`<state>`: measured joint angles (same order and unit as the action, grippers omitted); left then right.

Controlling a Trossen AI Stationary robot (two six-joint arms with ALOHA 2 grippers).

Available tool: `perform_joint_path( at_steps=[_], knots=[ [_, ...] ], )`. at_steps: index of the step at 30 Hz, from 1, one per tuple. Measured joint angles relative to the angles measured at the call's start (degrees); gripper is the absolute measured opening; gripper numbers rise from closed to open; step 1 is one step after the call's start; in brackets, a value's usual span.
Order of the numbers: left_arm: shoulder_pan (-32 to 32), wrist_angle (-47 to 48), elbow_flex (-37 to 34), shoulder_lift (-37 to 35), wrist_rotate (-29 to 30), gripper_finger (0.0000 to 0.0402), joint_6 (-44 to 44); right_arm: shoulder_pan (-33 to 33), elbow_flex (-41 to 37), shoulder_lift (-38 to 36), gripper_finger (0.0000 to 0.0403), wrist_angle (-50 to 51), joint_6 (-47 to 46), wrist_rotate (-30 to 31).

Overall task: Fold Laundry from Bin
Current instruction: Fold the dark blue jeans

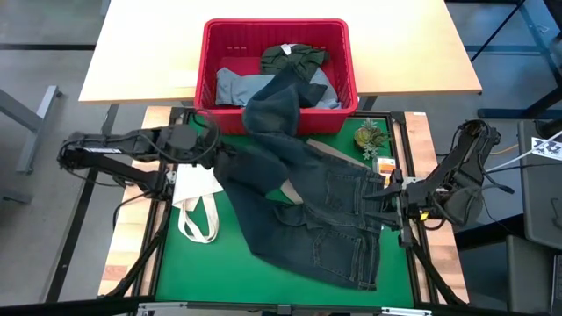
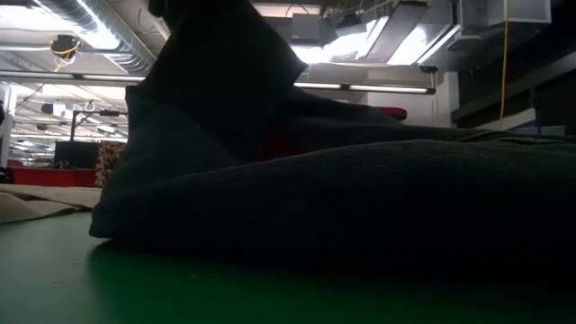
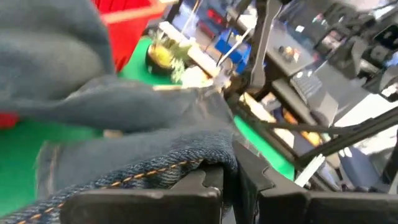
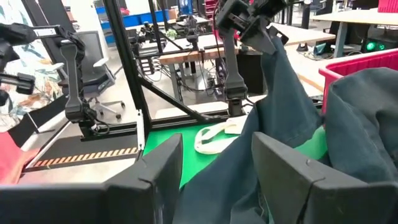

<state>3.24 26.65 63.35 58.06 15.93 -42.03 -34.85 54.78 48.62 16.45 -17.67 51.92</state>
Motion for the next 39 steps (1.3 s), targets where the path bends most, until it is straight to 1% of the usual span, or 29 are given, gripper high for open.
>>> perform_joint_path(
  at_steps=[3, 5, 8, 11, 13, 18, 19, 21, 24, 28, 34, 37, 39],
  knots=[
    [3.6, -3.6, 0.0, 1.3, 5.1, 0.0003, 0.3, 0.2, 0.0, 0.0, 0.0193, 0.0, 0.0, 0.1],
    [5.0, -7.9, 0.0, 2.4, 7.1, 0.0003, 1.7, 2.2, 0.0, 0.5, 0.0193, -0.3, 0.0, 0.0],
    [6.2, -12.5, 0.0, 5.1, 8.1, 0.0004, 3.1, 6.3, 0.0, 1.4, 0.0193, -0.4, 0.0, -0.1],
    [6.8, -14.9, 0.0, 8.3, 8.1, 0.0005, 3.9, 11.0, 0.0, 2.9, 0.0193, -1.0, 0.0, -1.5],
    [6.8, -16.7, 0.0, 10.4, 8.1, 0.0005, 4.5, 14.3, 0.0, 4.7, 0.0193, -2.3, 0.0, -4.8],
    [6.3, -23.6, 0.0, 15.5, 8.6, 0.0006, 5.1, 20.4, 0.1, 9.9, 0.0193, -8.7, 0.1, -17.5],
    [6.1, -25.4, 0.0, 16.3, 8.6, 0.0006, 5.1, 21.2, 0.1, 11.3, 0.0193, -9.7, 0.1, -19.1],
    [5.8, -28.6, 0.0, 17.6, 8.6, 0.0007, 5.2, 22.3, 0.1, 14.3, 0.0193, -12.6, 0.1, -20.3],
    [5.2, -32.1, 0.0, 19.3, 8.5, 0.0007, 5.2, 23.7, 0.1, 18.8, 0.0193, -16.8, 1.7, -19.3],
    [4.7, -33.6, 0.0, 20.4, 8.5, 0.0007, 5.2, 24.9, 0.1, 24.9, 0.0193, -24.0, 7.0, -15.8],
    [4.4, -33.6, 0.0, 20.8, 8.4, 0.0007, 5.2, 24.9, 0.0, 33.5, 0.0193, -42.6, 19.9, -12.2],
    [4.4, -33.8, 0.0, 20.8, 8.3, 0.0007, 5.2, 25.2, 0.0, 37.0, 0.0193, -51.2, 24.4, -8.5],
    [4.4, -33.8, 0.0, 20.8, 8.2, 0.0008, 5.2, 25.9, 0.0, 38.7, 0.0193, -55.2, 26.3, -6.1]
  ],
)
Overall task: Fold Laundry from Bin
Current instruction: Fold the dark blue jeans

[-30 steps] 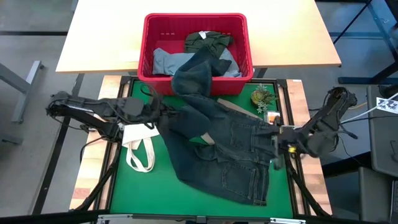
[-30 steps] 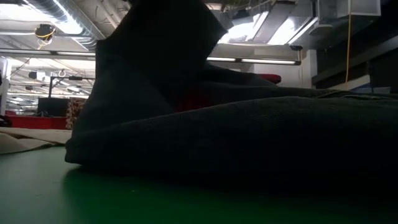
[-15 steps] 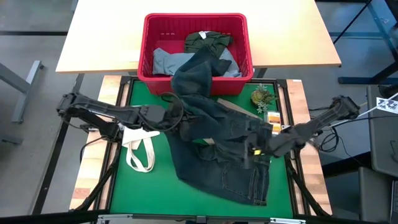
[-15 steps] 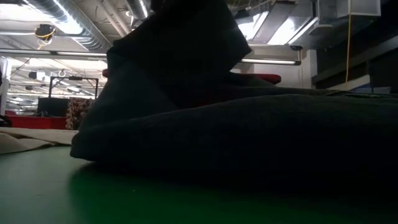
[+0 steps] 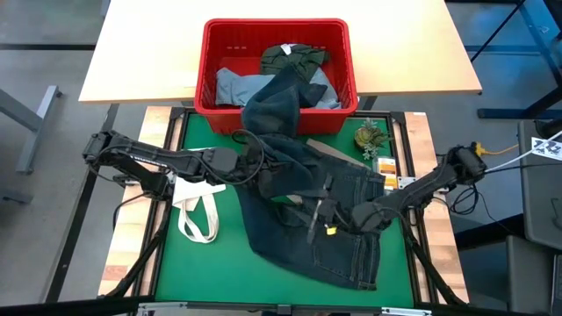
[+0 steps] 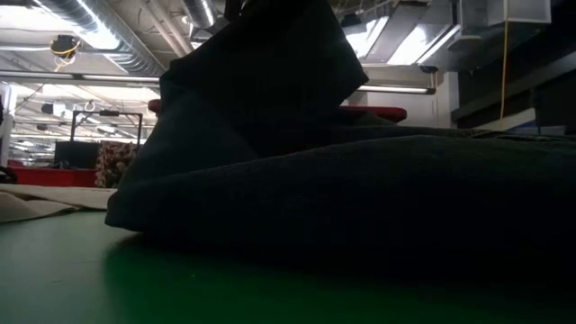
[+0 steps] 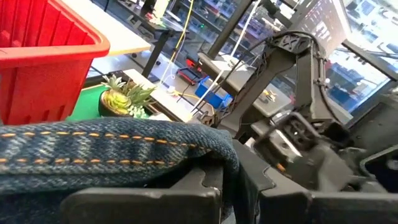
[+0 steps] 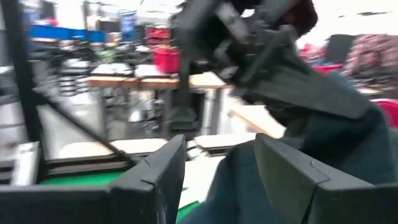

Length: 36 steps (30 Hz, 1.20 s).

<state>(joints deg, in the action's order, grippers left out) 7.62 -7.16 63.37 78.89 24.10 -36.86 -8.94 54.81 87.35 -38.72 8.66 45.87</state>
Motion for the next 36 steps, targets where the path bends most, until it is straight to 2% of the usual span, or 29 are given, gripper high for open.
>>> perform_joint_path(
  at_steps=[6, 13, 18, 27, 31, 36],
  knots=[
    [0.0, -1.0, 0.0, 0.0, -1.3, 0.0008, -0.9, 4.4, 0.0, 3.2, 0.0193, -3.9, 0.4, 1.1],
    [0.0, -1.6, 0.0, 0.0, -2.3, 0.0008, -1.6, 8.4, 0.0, 3.7, 0.0193, -3.6, -7.5, 1.2],
    [0.1, -1.6, 0.0, 0.0, -2.4, 0.0008, -1.7, 8.7, 0.0, 3.7, 0.0193, -4.1, -11.6, 1.1],
    [0.1, -1.8, 0.0, -0.1, -2.8, 0.0008, -1.7, 8.9, 0.0, 3.7, 0.019, -10.4, -11.8, 1.1],
    [0.0, -1.6, 0.0, -0.1, -2.3, 0.0008, -2.0, 10.3, 1.7, 3.7, 0.015, -6.2, -12.6, 0.9],
    [0.0, -1.3, 0.0, -0.2, -3.4, 0.0008, -1.9, 11.3, 2.1, 3.7, 0.0048, -4.3, -14.3, -3.6]
  ],
)
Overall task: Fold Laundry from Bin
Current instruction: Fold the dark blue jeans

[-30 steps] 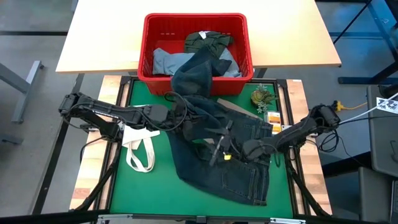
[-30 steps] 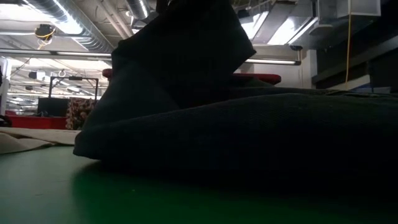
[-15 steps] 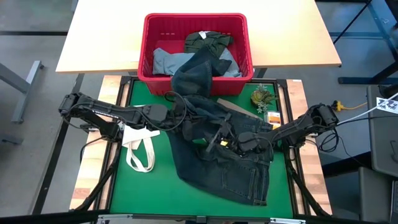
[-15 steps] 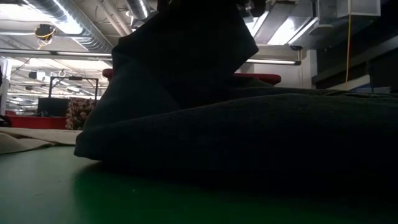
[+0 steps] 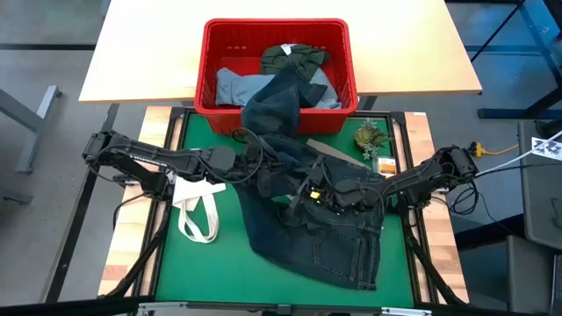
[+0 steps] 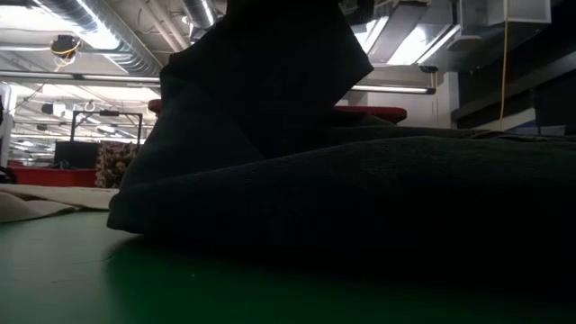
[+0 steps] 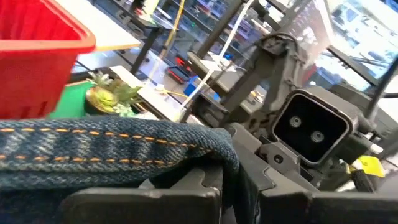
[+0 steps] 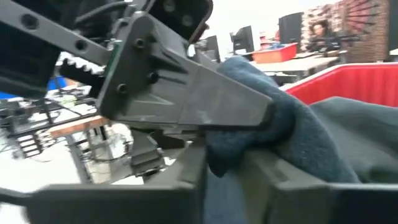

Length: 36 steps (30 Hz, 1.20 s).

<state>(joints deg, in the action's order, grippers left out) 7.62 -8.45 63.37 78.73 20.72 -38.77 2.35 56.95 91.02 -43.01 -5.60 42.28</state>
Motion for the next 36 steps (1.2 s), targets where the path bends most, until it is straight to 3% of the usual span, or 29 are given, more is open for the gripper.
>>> perform_joint_path(
  at_steps=[3, 9, 12, 16, 26, 32, 36],
  knots=[
    [0.0, 0.0, 0.0, 0.0, -0.6, 0.0008, 0.9, -0.1, 0.0, 0.0, 0.0016, 0.0, 2.2, -0.3],
    [0.0, 0.1, 0.0, 0.1, -3.2, 0.0013, 10.2, -2.0, 0.2, -1.4, 0.0037, 6.1, 3.9, -0.6],
    [0.0, 0.1, 0.0, 0.2, -5.9, 0.0035, 15.5, -3.7, 0.2, -3.6, 0.0016, 12.9, 4.8, -1.0],
    [-0.2, 0.0, 0.0, 0.2, -8.1, 0.008, 22.6, -5.9, 0.2, -7.8, 0.0017, 22.8, 4.3, -1.8],
    [-0.2, -0.4, 0.0, 0.1, -9.7, 0.0179, 33.7, -6.9, 0.2, -19.4, 0.0013, 44.9, -6.3, -18.8],
    [-0.2, 0.8, 0.0, 0.1, -9.8, 0.0182, 37.9, -6.9, 0.2, -24.7, 0.0025, 54.6, -12.0, -26.9],
    [-0.2, 4.1, 0.0, 0.1, -9.8, 0.0174, 39.4, -6.9, 0.2, -26.6, 0.0016, 58.4, -13.6, -27.4]
  ],
)
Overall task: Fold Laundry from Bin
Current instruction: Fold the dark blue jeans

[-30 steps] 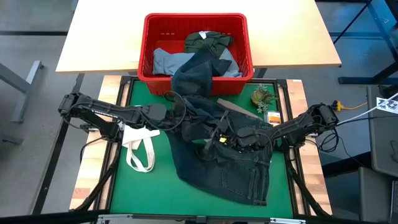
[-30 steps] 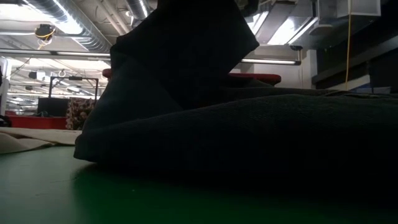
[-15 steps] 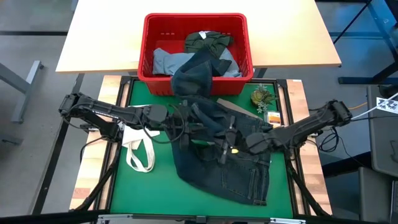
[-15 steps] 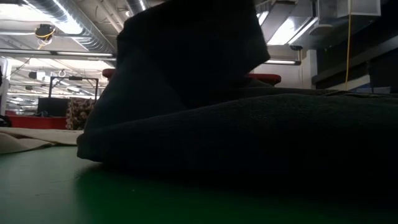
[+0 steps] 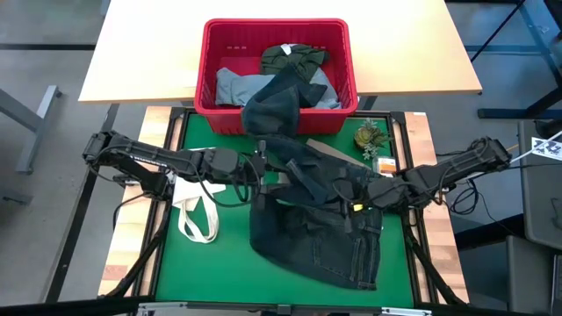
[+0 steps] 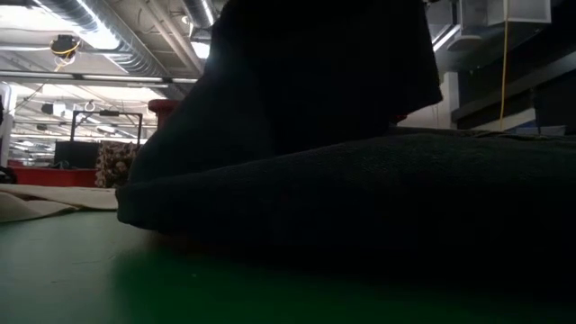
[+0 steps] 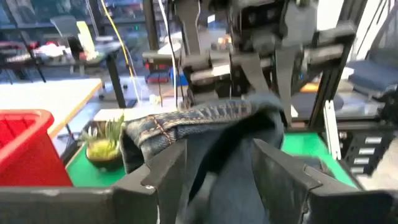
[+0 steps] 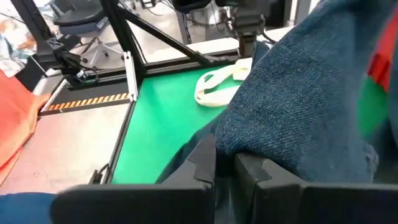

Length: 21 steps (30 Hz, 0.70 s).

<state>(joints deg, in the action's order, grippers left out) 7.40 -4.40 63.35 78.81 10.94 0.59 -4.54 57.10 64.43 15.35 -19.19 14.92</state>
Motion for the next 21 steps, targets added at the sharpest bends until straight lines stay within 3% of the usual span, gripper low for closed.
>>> perform_joint_path(
  at_steps=[12, 21],
  knots=[
    [0.0, 14.6, 0.1, 1.6, 1.9, 0.0172, -0.6, 0.0, -0.1, 0.1, 0.0018, 1.7, -0.5, -1.2],
    [-1.4, 14.9, 0.1, 1.8, 2.2, 0.017, -2.0, 0.0, -0.1, 0.0, 0.0021, 1.7, -0.5, -2.6]
  ],
)
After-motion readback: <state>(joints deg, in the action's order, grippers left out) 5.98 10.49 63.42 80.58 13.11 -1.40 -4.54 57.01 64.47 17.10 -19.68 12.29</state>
